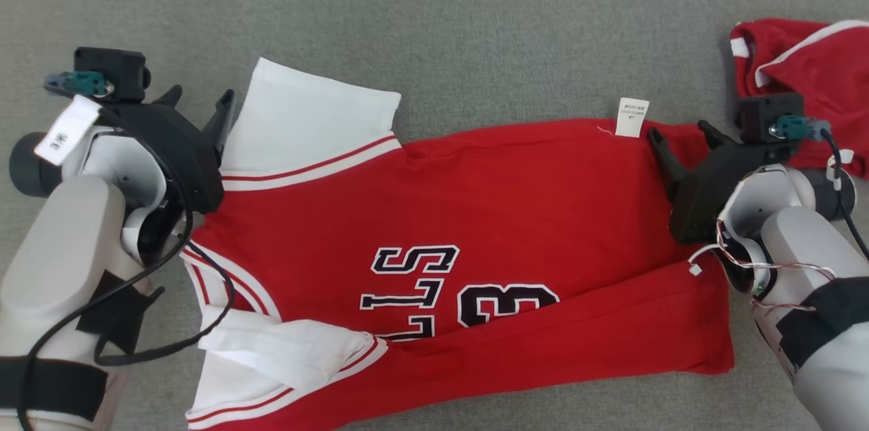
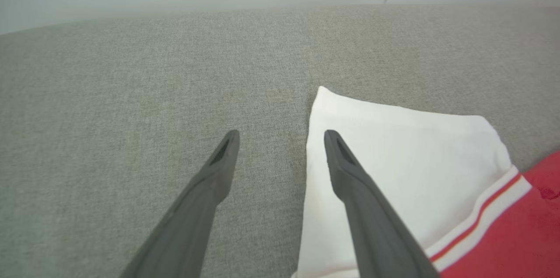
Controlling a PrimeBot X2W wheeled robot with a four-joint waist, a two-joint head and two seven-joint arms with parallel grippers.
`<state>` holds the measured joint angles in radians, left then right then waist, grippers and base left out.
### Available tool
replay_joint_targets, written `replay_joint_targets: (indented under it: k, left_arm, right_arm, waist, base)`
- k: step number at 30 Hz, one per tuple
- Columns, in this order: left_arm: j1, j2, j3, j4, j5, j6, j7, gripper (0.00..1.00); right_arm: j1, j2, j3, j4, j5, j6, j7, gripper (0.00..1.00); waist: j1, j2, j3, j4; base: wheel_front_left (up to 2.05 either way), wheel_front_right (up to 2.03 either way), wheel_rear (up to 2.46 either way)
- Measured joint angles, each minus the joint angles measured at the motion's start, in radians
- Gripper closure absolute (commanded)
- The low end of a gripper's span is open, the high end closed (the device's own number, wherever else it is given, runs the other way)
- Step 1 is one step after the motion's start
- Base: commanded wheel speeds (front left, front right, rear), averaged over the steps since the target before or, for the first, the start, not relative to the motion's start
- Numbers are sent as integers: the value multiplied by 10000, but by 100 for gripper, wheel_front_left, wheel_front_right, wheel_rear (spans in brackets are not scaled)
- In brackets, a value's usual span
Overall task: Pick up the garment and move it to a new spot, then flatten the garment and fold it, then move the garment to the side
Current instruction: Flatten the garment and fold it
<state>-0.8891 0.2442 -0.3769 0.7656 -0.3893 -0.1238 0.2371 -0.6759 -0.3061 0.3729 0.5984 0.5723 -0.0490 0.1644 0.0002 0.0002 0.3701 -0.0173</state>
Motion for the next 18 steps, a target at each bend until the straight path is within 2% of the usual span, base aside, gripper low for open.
replay_joint_targets:
  k: [3,10,18]
  left_arm:
    - [-237,-33,-117,324,-8,-6,0,0]
    - [-1194,-514,-466,740,-10,-10,-278,0]
    - [-1357,-389,-907,1651,-52,-12,-280,0]
  right_arm:
    - [-207,75,48,127,0,86,31,0]
    - [-508,59,67,299,-15,201,-21,0]
    - [-920,203,180,564,-115,318,-54,0]
  waist:
    - [0,0,180,-96]
    - [-2,-2,515,-241]
    - [-2,-2,783,-347]
  base:
    - [0,0,0]
    - [0,0,0]
    - [0,0,0]
